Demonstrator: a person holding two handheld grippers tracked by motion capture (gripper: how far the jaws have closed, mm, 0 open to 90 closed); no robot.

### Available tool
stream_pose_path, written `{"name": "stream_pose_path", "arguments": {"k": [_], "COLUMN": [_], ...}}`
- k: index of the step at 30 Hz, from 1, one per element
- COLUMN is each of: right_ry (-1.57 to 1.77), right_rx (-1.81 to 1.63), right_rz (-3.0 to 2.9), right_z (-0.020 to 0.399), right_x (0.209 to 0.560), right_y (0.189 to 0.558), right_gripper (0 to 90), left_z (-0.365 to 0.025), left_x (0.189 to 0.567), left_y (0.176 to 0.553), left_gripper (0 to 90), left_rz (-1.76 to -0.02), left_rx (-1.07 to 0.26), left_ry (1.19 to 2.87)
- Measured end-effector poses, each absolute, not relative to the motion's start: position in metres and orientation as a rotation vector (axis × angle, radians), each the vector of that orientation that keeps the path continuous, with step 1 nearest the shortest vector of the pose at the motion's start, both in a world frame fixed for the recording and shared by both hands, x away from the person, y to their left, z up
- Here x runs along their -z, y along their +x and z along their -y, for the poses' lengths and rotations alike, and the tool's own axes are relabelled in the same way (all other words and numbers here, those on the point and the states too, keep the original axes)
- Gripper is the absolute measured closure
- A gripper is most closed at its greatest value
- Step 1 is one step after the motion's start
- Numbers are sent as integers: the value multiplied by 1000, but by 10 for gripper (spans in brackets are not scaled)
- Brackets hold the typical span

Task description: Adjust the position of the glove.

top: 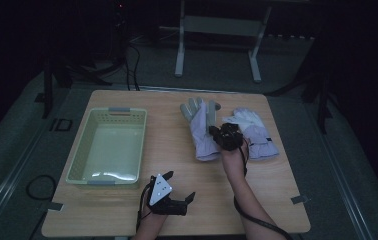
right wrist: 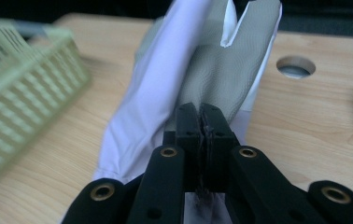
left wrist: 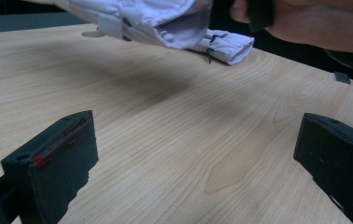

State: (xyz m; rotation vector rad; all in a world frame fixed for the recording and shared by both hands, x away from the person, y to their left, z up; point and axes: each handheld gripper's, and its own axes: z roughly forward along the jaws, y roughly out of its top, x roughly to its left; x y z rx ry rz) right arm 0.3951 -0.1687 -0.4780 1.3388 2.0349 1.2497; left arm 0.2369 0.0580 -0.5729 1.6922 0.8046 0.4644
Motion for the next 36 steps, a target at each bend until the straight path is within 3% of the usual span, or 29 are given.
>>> {"name": "stream_pose_path", "arguments": {"k": [10,19,25,31,32,36], "right_ry": [1516,1591,1560,1547,1507,1443], "right_rx": [-1275,-1126,-1059,-1044,-1043,-1060], "right_rz": [-1953,-1988,-1998,-2003,-2003,-2029], "right_z": [157,151,146,147,150,159], "right_x": [502,546,551,547,539,526], "right_y": [352,350,350,350,349,349], "right_gripper": [873,871,860,776,690,610], "left_z": [-57,-58,-57,-57,-57,-57], "left_x": [573,573,573,573,573,573], "left_y": [236,237,238,238,238,238], "left_gripper": [0,0,0,0,0,0], "left_rz": [-797,-799,-794,-793,-795,-793], "left_rx": [-470,-464,-457,-458,-455,-458], "left_ry": [1692,1694,1706,1707,1706,1708]}}
